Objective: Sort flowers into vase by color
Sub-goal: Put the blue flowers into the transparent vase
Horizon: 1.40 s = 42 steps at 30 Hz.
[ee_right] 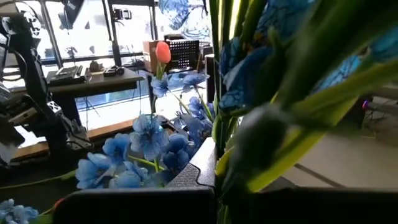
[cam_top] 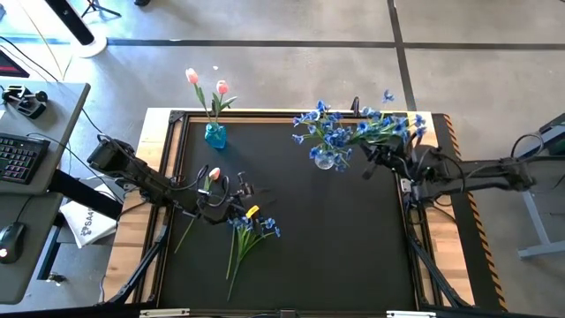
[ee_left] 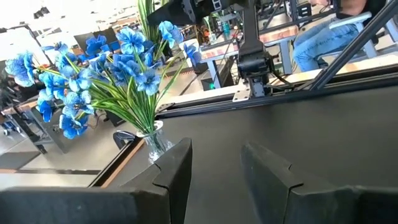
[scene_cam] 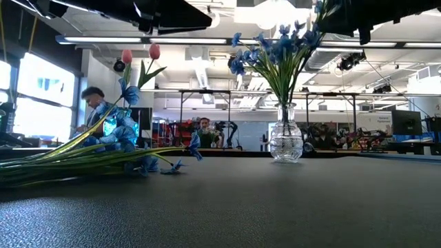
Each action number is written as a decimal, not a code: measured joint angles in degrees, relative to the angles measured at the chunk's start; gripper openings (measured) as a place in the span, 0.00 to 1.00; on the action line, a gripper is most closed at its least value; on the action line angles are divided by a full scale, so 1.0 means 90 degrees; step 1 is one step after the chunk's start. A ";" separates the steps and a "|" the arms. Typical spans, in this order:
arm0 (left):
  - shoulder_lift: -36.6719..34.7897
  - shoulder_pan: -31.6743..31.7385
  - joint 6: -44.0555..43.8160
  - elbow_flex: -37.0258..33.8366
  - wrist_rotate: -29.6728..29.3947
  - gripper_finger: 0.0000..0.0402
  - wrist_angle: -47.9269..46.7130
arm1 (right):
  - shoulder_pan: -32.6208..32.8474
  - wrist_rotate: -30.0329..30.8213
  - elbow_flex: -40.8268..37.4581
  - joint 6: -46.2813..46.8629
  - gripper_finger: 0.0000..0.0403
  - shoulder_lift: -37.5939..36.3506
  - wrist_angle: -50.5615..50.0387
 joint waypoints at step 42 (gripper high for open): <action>0.0000 0.0049 -0.0459 0.0000 0.0200 0.32 -0.0387 | -0.1079 -0.1399 0.2517 0.0490 0.27 0.2815 -0.2955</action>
